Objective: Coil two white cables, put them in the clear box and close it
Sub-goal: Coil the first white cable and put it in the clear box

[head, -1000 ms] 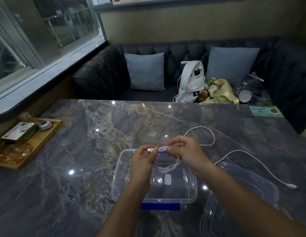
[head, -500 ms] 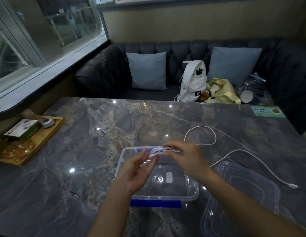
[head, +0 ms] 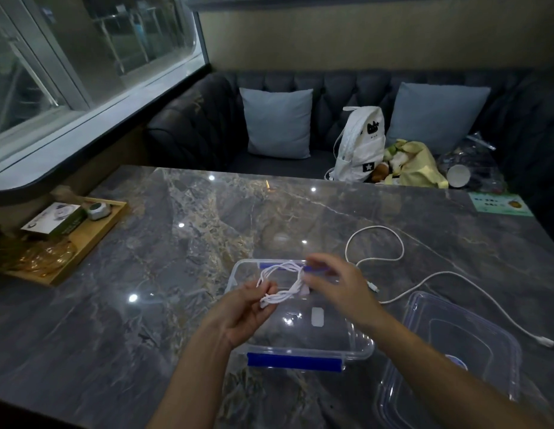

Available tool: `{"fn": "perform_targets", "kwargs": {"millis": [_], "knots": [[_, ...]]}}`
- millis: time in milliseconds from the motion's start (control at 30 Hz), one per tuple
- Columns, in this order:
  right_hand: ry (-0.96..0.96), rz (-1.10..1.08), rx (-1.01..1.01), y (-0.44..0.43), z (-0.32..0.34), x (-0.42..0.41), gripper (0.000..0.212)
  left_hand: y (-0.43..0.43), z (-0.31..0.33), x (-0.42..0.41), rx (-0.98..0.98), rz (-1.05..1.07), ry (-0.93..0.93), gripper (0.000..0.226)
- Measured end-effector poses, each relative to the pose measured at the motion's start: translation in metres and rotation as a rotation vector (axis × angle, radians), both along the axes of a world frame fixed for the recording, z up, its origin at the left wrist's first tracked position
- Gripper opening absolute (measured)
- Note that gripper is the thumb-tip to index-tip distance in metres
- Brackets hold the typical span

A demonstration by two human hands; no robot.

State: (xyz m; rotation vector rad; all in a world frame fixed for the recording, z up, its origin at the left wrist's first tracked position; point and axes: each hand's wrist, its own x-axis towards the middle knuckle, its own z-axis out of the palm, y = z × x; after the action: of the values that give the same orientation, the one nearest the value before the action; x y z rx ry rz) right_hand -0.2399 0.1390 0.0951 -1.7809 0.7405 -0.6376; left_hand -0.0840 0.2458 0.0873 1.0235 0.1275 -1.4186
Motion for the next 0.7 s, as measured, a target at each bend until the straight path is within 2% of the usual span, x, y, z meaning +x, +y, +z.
{"fn": "perform_targets", "kwargs": {"millis": [67, 133, 200, 300, 433, 700], "knots": [[0.014, -0.086, 0.252, -0.004, -0.002, 0.005, 0.009, 0.001, -0.002, 0.004, 0.001, -0.027, -0.078, 0.014], [0.035, -0.07, 0.354, -0.005, -0.003, 0.008, 0.015, 0.001, -0.005, 0.008, 0.015, -0.05, -0.176, 0.011], [0.056, -0.036, 0.391, -0.003, -0.003, 0.011, 0.021, 0.001, -0.008, 0.01, 0.008, -0.076, -0.249, 0.009], [0.094, -0.033, 0.42, -0.001, -0.008, 0.017, 0.018, -0.002, -0.011, 0.013, 0.013, -0.125, -0.37, 0.007], [0.124, -0.072, 0.448, 0.001, -0.016, 0.024, 0.017, -0.006, -0.014, 0.018, 0.105, -0.132, -0.572, 0.009], [0.252, -0.191, 0.453, 0.006, -0.042, 0.038, 0.015, -0.016, -0.028, 0.024, 0.33, -0.369, -1.376, 0.012]]}}
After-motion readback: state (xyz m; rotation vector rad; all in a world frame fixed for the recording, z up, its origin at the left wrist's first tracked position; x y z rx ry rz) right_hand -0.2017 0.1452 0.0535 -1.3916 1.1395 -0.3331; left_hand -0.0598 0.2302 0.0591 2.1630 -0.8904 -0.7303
